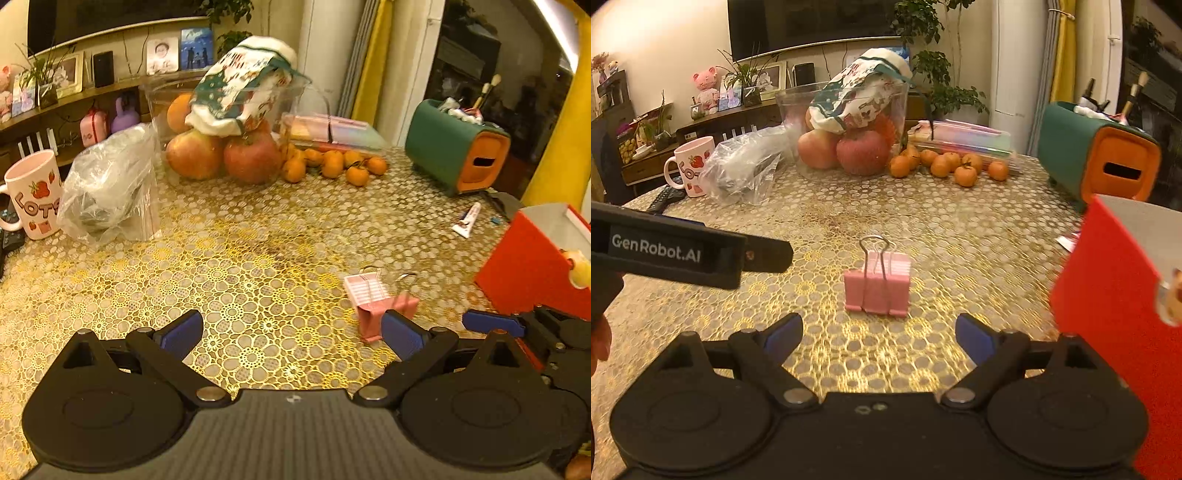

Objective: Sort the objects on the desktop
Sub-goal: 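Grasp the pink sticky-note pad with left tool while right tool grasps pink binder clip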

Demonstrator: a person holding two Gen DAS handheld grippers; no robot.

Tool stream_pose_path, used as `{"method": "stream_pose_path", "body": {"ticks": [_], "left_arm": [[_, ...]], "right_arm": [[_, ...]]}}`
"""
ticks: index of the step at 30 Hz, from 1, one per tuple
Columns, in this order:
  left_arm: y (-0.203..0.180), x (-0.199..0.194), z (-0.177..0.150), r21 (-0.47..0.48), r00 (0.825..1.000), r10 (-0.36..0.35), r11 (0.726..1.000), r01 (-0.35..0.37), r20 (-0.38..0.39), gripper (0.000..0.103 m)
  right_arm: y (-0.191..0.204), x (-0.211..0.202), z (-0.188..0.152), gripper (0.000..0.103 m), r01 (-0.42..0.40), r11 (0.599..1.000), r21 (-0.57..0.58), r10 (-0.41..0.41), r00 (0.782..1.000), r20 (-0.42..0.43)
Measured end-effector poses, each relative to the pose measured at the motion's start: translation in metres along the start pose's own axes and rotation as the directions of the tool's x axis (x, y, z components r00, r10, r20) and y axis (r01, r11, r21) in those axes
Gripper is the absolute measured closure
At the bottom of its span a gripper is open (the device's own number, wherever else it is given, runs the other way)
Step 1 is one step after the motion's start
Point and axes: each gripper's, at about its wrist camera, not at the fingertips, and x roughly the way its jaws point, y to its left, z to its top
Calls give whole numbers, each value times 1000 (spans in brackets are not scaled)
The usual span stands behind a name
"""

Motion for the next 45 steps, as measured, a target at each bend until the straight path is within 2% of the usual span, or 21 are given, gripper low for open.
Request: {"method": "stream_pose_path", "body": {"ticks": [8,13,14,15,19,31,36,39,40,41,45], "left_arm": [[11,22,1,-29,999,31,999,-32,-22,0],[12,29,0,-28,999,42,999,-43,-30,0],[11,30,0,-25,999,40,999,-41,-31,0],[9,31,1,-20,999,40,999,-41,-32,0],[-1,35,4,-1,999,28,1000,-28,-32,0],[-49,61,7,109,999,-40,993,42,-18,0],[-65,76,6,192,996,-93,977,95,-18,1],[-70,84,4,215,996,-88,972,91,-23,1],[-71,87,2,224,996,-82,971,84,-21,5],[-73,89,1,234,997,-77,969,81,-26,13],[-73,90,-2,224,996,-84,971,84,-10,17]], "right_arm": [[0,35,6,18,16,999,33,-16,1000,-7],[-1,48,6,36,44,999,14,-44,999,-17],[-1,48,6,41,47,999,10,-47,999,-11],[-1,47,6,52,47,999,8,-47,999,-8],[-8,46,8,53,49,998,36,-48,999,-15],[-43,15,-10,53,126,991,39,-127,992,7],[-55,5,-20,53,117,991,67,-118,993,5],[-60,4,-25,53,105,991,81,-104,995,-7],[-60,3,-26,53,105,991,78,-105,994,-4],[-60,2,-27,53,106,992,75,-106,994,-1],[-61,2,-28,53,99,992,78,-100,995,9]]}}
